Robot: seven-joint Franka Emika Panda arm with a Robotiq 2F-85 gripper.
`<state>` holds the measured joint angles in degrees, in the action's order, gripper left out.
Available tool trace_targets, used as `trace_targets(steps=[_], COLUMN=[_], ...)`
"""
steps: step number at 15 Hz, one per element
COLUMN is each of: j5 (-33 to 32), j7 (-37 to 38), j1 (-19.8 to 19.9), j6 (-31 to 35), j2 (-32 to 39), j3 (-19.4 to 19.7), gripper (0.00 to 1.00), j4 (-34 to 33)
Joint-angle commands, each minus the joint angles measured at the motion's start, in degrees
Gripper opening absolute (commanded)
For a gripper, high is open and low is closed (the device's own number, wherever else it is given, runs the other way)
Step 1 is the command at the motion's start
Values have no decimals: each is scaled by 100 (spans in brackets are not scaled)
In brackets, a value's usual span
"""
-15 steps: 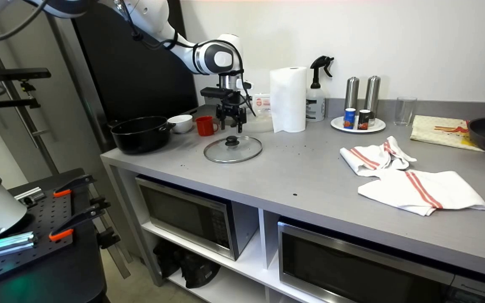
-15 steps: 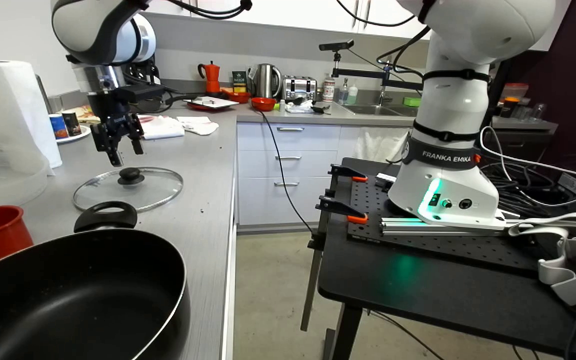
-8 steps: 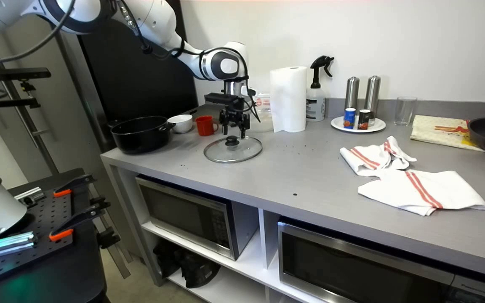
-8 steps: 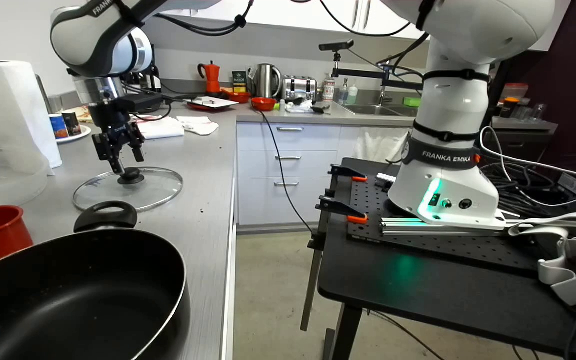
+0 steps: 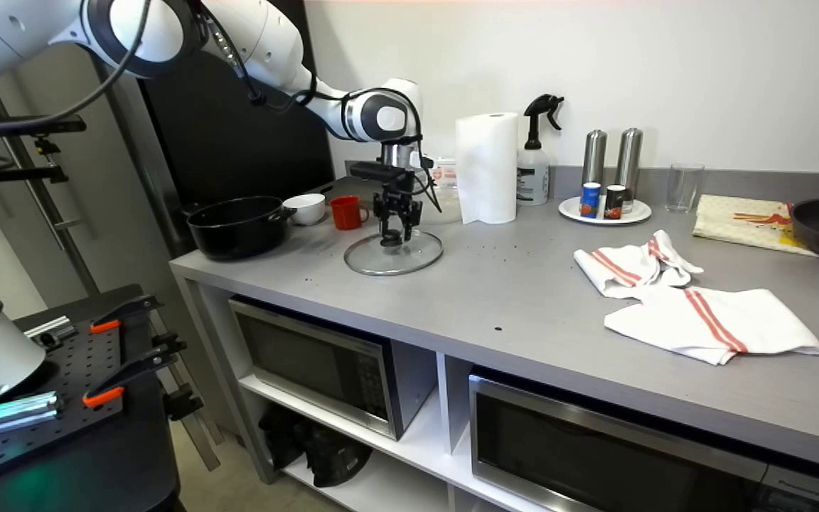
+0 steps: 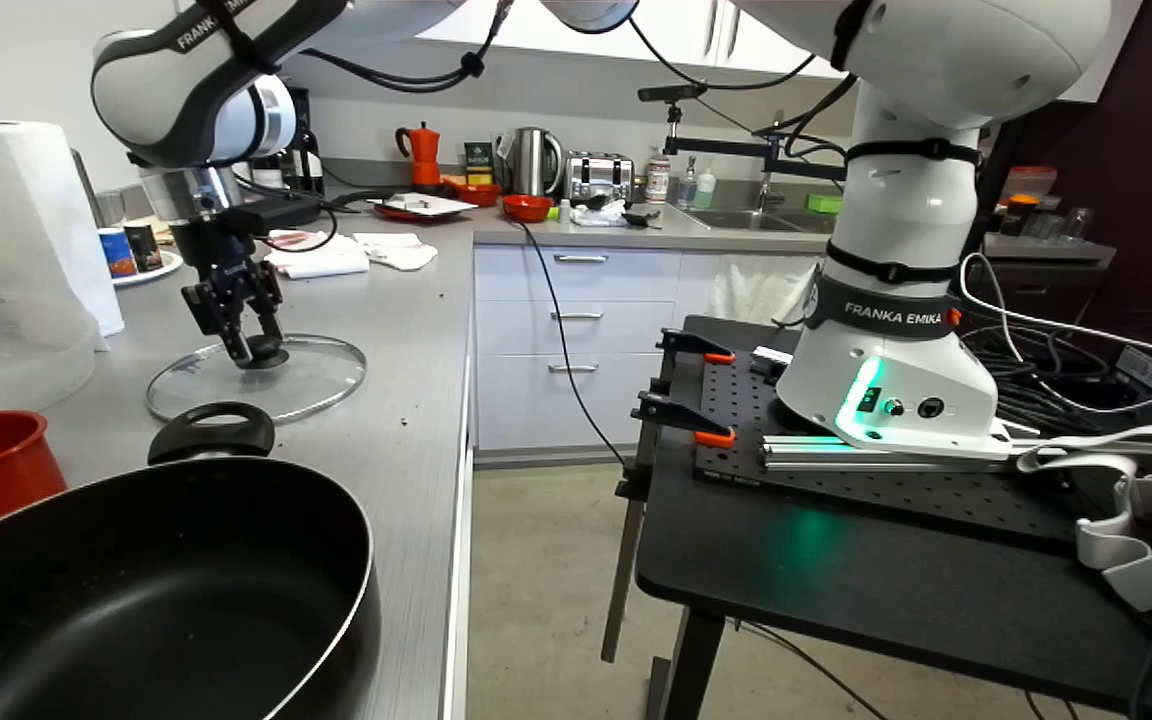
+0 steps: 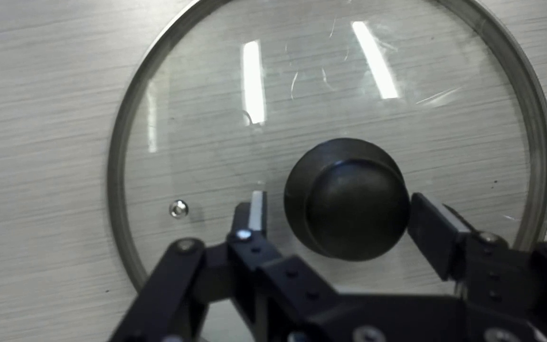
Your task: Place the lid on the pot
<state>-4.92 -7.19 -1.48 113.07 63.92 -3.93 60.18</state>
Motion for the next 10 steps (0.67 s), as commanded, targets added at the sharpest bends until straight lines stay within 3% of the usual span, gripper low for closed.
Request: trace_targets(steps=[1, 3, 5, 10], j5=[125, 142, 155, 149], j7=[-151, -152, -155, -114], j1=[-19, -23, -21, -26], j6=[-255, -331, -339, -316], j2=[251, 257, 261, 103], j3=[4, 1, 1, 20], gripper=[44, 31, 25, 25], j4=[-463, -557, -587, -462])
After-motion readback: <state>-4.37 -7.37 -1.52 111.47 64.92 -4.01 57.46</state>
